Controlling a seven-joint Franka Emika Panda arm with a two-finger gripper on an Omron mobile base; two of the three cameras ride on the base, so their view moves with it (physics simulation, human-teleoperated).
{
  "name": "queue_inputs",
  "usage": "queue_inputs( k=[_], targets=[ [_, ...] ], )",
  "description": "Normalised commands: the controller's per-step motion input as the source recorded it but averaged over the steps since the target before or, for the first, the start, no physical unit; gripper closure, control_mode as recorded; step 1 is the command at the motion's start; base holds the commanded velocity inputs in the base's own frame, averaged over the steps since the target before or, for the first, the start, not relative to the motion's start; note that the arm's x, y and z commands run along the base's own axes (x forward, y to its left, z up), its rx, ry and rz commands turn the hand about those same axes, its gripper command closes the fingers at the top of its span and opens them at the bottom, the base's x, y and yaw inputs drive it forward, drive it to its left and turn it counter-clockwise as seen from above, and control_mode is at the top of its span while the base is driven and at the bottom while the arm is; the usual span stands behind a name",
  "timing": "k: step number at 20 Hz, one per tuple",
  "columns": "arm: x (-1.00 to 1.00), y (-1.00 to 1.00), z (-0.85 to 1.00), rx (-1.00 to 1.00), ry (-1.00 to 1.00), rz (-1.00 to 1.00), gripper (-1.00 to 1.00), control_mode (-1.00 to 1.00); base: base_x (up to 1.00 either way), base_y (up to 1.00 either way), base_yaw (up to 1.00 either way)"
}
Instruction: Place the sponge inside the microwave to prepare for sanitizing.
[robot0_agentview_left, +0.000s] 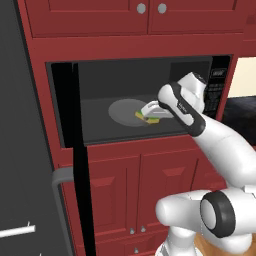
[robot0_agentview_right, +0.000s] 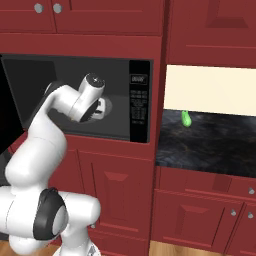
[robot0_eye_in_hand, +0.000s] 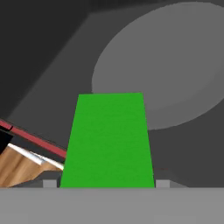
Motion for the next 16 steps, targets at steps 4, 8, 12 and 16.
queue_inputs(
  k=[4, 8, 12, 16],
  targets=[
    [0.42, 0.23, 0.0, 0.04, -0.04, -0.01, 1.0, -1.0, 0.0, 0.0, 0.0],
    [0.44, 0.2, 0.0, 0.05, -0.01, 0.0, 1.0, -1.0, 0.0, 0.0, 0.0],
    [0.42, 0.18, 0.0, 0.06, 0.0, 0.0, 1.0, -1.0, 0.0, 0.0, 0.0],
    [0.42, 0.21, 0.0, 0.06, -0.03, 0.0, 1.0, -1.0, 0.0, 0.0, 0.0]
  ],
)
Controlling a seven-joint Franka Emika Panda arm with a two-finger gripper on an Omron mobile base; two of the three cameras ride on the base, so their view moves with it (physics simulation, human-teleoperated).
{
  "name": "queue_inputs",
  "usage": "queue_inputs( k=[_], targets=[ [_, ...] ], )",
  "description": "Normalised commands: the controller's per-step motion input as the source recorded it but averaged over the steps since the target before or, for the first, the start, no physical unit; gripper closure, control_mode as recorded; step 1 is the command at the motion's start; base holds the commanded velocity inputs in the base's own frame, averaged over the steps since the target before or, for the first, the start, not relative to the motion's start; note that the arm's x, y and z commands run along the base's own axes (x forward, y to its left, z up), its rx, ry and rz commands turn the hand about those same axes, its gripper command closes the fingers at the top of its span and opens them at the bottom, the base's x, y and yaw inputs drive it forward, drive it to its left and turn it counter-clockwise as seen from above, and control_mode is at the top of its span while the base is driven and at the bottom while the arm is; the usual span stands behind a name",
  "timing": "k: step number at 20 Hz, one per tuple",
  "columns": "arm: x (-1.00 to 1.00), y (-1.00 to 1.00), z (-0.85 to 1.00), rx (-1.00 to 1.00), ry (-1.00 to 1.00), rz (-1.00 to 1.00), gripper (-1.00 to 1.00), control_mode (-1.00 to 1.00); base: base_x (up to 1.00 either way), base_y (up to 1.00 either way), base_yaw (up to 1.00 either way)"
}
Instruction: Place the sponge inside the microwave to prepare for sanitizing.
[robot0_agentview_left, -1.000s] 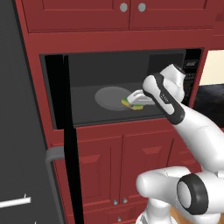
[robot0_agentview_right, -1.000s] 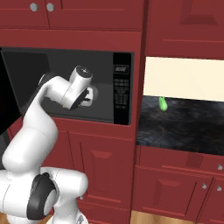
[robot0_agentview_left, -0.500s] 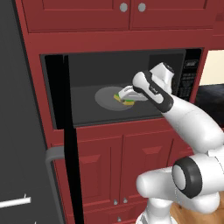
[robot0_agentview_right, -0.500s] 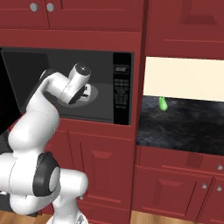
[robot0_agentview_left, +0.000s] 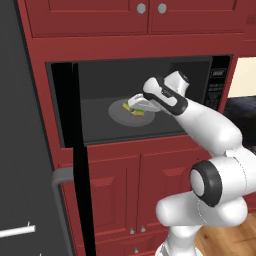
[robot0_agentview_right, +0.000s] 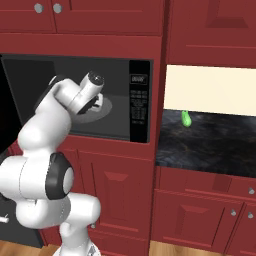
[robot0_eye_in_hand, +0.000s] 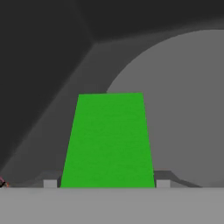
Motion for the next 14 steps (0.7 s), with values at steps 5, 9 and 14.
queue_inputs(
  k=[5, 9, 14],
  targets=[
    [0.46, 0.14, 0.0, 0.05, -0.03, 0.0, 1.0, -1.0, 0.0, 0.0, 0.0],
    [0.24, 0.01, -0.15, 0.0, -0.12, 0.0, 1.0, -1.0, 0.0, 0.0, 0.0],
    [0.12, 0.0, -0.21, 0.0, -0.13, 0.0, 1.0, -1.0, 0.0, 0.0, 0.0]
  ],
)
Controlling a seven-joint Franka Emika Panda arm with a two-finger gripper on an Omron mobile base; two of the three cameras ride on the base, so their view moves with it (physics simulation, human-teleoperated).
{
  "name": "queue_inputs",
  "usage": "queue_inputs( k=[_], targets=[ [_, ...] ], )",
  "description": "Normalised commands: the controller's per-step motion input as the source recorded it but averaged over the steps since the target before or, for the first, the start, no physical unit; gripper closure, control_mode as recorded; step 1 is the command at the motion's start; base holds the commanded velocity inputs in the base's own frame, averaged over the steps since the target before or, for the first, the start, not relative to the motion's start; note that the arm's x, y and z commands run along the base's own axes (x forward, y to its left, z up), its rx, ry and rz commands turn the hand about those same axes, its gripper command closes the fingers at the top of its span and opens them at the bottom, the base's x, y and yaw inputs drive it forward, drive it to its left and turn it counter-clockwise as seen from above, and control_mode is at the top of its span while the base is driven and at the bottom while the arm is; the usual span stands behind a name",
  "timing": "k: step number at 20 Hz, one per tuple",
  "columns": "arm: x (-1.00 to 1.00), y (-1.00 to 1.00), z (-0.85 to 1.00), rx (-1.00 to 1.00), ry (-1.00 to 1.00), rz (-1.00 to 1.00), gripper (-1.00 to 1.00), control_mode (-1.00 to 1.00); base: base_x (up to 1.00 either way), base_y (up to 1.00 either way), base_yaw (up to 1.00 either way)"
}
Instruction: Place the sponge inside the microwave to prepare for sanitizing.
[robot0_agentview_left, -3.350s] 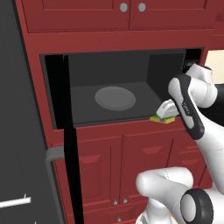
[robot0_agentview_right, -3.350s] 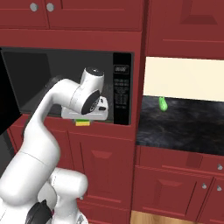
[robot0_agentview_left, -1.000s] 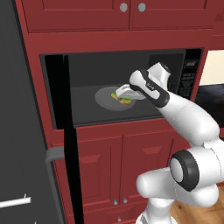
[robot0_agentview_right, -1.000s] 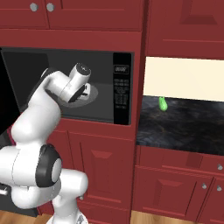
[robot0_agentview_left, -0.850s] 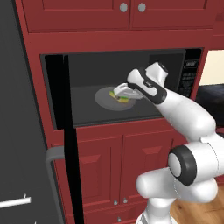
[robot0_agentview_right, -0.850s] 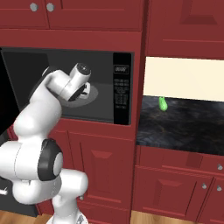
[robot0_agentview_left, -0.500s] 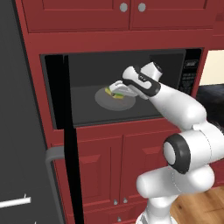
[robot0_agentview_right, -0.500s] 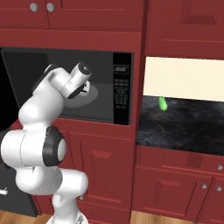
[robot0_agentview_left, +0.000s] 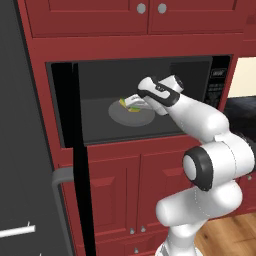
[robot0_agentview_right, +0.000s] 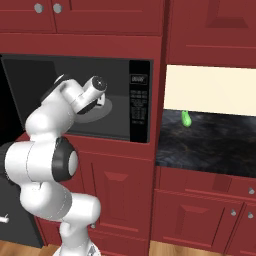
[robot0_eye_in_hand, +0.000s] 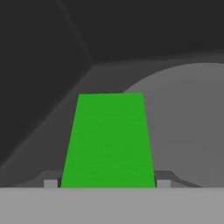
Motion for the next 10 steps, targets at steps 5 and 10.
queue_inputs(
  k=[5, 10],
  targets=[
    [0.12, 0.01, -0.18, 0.0, -0.05, -0.01, 1.0, -1.0, 0.0, 0.0, 0.0],
    [0.2, 0.0, -0.12, 0.0, 0.0, -0.02, 1.0, -1.0, 0.0, 0.0, 0.0]
  ],
)
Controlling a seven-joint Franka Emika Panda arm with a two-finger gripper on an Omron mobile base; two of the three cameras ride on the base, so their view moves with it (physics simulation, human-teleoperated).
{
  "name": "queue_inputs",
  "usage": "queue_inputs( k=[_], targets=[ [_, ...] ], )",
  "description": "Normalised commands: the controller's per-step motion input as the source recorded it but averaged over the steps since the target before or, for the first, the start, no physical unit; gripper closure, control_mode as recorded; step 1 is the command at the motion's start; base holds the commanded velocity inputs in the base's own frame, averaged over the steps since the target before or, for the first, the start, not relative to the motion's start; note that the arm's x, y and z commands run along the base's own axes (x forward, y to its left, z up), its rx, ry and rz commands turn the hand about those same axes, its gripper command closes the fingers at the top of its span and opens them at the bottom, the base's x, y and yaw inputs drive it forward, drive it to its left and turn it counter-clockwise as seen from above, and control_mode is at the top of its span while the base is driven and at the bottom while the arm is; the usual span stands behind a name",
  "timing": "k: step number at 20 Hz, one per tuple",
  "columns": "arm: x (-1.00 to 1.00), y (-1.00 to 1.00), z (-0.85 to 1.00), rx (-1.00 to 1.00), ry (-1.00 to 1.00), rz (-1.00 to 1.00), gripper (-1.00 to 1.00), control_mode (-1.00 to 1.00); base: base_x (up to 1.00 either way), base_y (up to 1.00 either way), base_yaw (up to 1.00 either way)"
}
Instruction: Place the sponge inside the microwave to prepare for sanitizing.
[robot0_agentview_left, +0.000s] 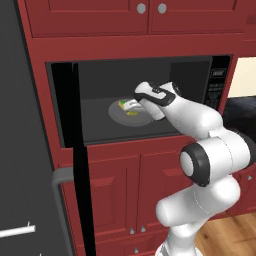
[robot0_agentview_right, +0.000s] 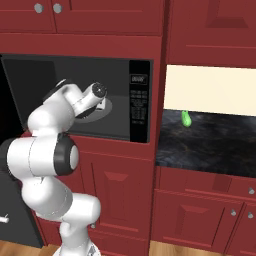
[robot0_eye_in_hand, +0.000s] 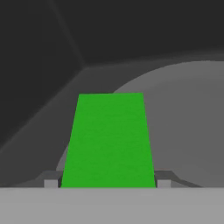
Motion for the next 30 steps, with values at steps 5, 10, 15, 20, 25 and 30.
queue_inputs(
  k=[5, 10, 15, 20, 25, 30],
  targets=[
    [0.25, 0.0, -0.08, -0.03, 0.0, -0.01, 1.0, -1.0, 0.0, 0.0, 0.0],
    [0.15, 0.01, -0.17, -0.05, 0.0, 0.0, 1.0, -1.0, 0.0, 0.0, 0.0],
    [0.06, 0.02, -0.22, -0.05, 0.0, 0.0, 1.0, -1.0, 0.0, 0.0, 0.0],
    [0.06, 0.0, -0.24, -0.06, 0.0, 0.0, 1.0, -1.0, 0.0, 0.0, 0.0],
    [0.05, -0.02, -0.23, -0.04, 0.0, -0.02, 1.0, -1.0, 0.0, 0.0, 0.0],
    [0.0, -0.1, -0.2, -0.02, 0.0, -0.04, 1.0, -1.0, 0.0, 0.0, 0.0]
  ],
)
